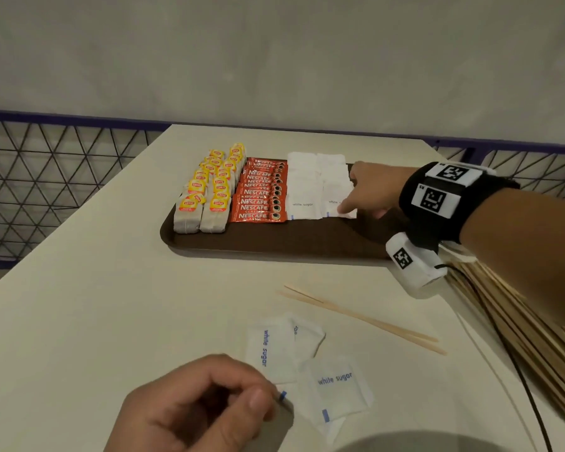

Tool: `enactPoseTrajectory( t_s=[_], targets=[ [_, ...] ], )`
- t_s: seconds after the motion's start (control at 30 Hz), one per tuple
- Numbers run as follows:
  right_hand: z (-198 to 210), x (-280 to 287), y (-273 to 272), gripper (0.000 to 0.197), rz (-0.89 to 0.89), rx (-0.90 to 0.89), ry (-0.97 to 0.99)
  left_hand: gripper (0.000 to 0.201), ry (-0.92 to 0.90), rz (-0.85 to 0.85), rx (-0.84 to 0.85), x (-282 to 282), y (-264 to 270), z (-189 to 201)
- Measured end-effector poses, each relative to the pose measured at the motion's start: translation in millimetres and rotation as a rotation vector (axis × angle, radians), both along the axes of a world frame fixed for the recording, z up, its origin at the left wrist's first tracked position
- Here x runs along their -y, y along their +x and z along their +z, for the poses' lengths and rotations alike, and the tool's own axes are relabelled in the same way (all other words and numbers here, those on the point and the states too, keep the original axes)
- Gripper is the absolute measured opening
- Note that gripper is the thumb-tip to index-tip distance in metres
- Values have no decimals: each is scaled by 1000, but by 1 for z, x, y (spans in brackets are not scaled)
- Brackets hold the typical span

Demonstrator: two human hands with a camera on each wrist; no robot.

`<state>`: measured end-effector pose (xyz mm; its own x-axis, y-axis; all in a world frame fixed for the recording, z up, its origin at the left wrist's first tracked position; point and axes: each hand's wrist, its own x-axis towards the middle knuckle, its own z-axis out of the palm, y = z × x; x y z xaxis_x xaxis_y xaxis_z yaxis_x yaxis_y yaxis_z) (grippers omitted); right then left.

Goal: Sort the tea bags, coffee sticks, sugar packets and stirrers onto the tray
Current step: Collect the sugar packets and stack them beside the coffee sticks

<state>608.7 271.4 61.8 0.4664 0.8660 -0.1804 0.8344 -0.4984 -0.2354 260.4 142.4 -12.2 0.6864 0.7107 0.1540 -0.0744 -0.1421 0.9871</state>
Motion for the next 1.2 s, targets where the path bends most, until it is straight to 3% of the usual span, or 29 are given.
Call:
enactPoseTrajectory(
  t_s=[0.07,0.1,0.17,0.23,0.3,0.4,0.53,0.67,0.8,0.93,1.03,1.07,1.2],
  targets=[
    [9,15,-7,55,74,96,47,47,70,244,63,2,0,-5],
    [14,25,-14,50,127,136,79,43,54,290,76,4,-1,-8],
    [25,56,-39,30,226,112,100,16,0,339,162,5,3,-8],
    [33,94,-67,18,333,-4,-9,21,-11,340,189,7,6,-6],
    [33,131,-94,24,449,-36,-143,24,-19,331,197,8,6,-6],
    [18,170,-119,50,536,76,-191,19,28,305,78,10,4,-5],
    [-8,202,-134,41,546,121,-157,13,115,234,-86,17,6,-1],
    [-26,223,-133,32,513,88,-20,8,459,223,-298,20,9,-8],
    [-38,244,-129,16,466,-6,137,21,705,179,-516,24,13,-15],
    [-59,261,-123,17,327,-237,513,28,686,192,-534,26,14,-13],
    [-71,264,-124,9,194,-396,629,35,707,178,-563,27,15,-11],
    [-73,263,-125,4,181,-410,637,36,713,171,-571,28,15,-10],
    [-77,251,-128,26,278,-207,513,36,705,212,-561,31,15,-8]
  ],
)
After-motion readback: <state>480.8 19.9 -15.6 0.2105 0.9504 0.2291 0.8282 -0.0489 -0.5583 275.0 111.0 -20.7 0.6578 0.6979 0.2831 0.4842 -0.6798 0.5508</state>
